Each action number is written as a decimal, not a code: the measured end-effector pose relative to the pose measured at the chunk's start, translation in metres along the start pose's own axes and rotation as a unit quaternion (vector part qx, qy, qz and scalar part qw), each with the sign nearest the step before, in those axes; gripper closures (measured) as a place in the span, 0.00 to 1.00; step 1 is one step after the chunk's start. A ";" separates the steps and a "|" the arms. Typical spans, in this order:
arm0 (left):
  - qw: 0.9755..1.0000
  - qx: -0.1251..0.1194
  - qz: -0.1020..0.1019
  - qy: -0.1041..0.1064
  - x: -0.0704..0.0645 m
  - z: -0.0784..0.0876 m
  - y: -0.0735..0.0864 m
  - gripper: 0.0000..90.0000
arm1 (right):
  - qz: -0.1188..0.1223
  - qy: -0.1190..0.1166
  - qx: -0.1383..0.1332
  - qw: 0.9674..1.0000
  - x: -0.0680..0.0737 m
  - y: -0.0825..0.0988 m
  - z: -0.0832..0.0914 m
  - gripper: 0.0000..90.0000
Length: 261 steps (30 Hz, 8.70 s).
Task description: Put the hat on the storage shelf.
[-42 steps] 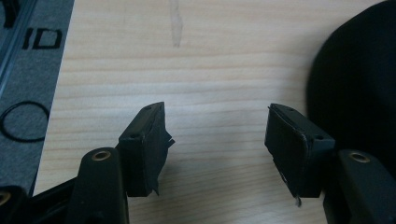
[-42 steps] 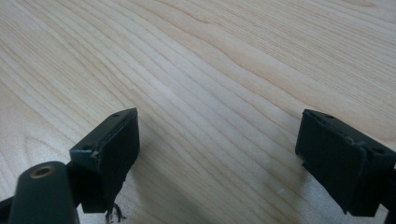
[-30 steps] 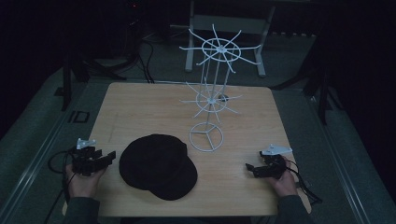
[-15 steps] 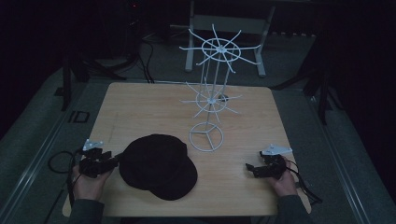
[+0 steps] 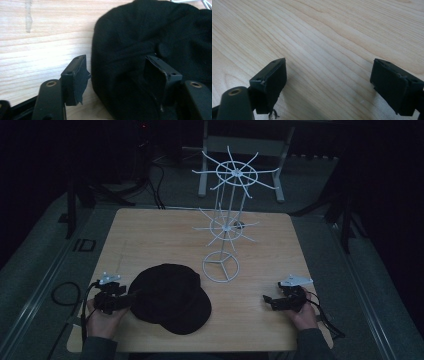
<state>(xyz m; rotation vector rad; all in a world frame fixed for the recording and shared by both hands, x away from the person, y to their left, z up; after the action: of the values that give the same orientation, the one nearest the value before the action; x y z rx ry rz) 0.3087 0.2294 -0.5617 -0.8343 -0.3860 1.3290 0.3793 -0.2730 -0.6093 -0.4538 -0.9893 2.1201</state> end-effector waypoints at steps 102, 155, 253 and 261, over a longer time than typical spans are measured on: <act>0.996 -0.073 -0.052 0.020 -0.031 0.015 -0.063 0.83 | -0.002 0.001 0.000 1.000 0.000 0.000 0.000 0.15; 0.977 -0.180 -0.076 0.084 -0.026 0.076 -0.126 0.82 | 0.000 0.001 0.000 1.000 0.000 0.000 0.000 0.15; 0.943 -0.254 -0.100 0.189 -0.057 0.129 -0.195 0.81 | -0.001 0.001 0.000 1.000 0.000 0.000 0.000 0.15; 0.940 -0.256 -0.107 0.196 -0.061 0.131 -0.198 0.81 | -0.001 0.001 0.001 1.000 0.000 0.000 0.000 0.15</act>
<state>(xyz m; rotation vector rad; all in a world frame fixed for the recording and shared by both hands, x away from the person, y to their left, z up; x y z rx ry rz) 0.3421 0.2090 -0.3191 -1.4225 -0.4967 0.8354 0.3794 -0.2731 -0.6091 -0.4547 -0.9868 2.1186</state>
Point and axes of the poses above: each handheld gripper's, and its own axes: z roughly backward along the jaws, y roughly out of its underside, x roughly to its left, the point moved 7 cm from there along -z, roughly forward along the jaws, and after that the axes turned 4 degrees about -x, right-handed, at the moved point
